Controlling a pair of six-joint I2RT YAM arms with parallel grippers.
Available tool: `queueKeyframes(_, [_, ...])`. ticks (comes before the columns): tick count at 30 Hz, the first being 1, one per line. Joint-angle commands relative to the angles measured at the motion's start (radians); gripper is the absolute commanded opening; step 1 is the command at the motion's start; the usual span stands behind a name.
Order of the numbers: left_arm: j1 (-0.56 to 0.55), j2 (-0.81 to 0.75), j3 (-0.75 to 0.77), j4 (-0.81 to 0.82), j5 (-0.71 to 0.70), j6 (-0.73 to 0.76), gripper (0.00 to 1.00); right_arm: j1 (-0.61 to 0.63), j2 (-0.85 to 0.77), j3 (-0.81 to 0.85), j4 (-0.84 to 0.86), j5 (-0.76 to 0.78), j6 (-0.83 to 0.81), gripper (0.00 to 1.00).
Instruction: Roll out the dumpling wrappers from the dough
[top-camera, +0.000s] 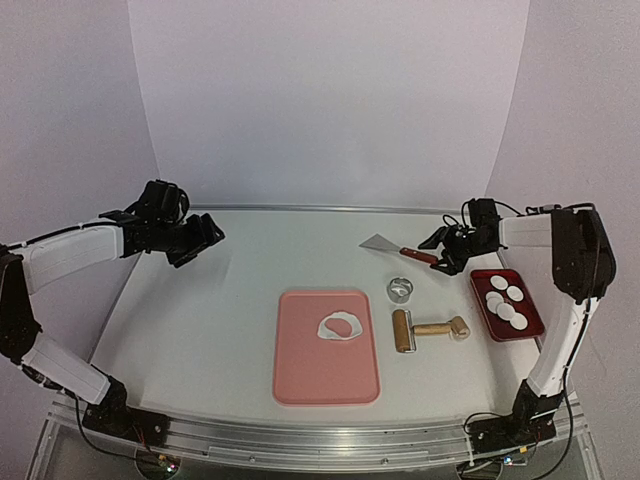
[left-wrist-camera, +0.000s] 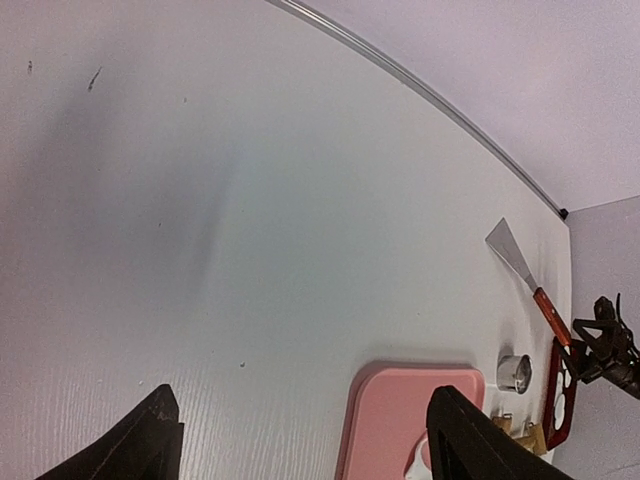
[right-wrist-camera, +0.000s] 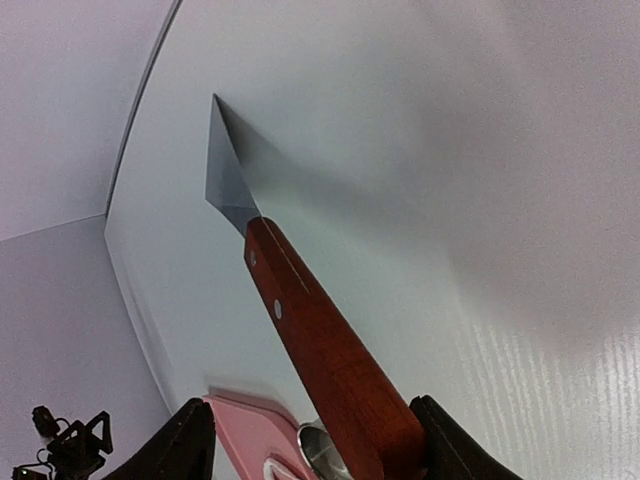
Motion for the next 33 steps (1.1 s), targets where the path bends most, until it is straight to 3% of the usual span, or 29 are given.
queueKeyframes(1, [0.008, -0.065, -0.027, -0.008, -0.051, -0.017, 0.84, -0.009, -0.035, 0.01, -0.109, 0.144, -0.134, 0.68])
queueKeyframes(14, [0.008, -0.201, -0.104, -0.061, -0.163, -0.069, 0.99, 0.004, -0.223, 0.016, -0.328, 0.442, -0.368, 0.72])
queueKeyframes(24, [0.008, -0.418, -0.057, -0.188, -0.378, 0.045, 1.0, 0.077, -0.638, -0.062, -0.27, 0.746, -0.603, 0.78])
queueKeyframes(29, [0.007, -0.501, -0.052, -0.291, -0.447, 0.032, 1.0, 0.077, -0.894, -0.223, -0.141, 0.785, -0.635, 0.89])
queueKeyframes(33, [0.008, -0.587, -0.09, -0.326, -0.447, 0.017, 1.0, 0.077, -1.046, -0.384, -0.124, 0.785, -0.614, 0.9])
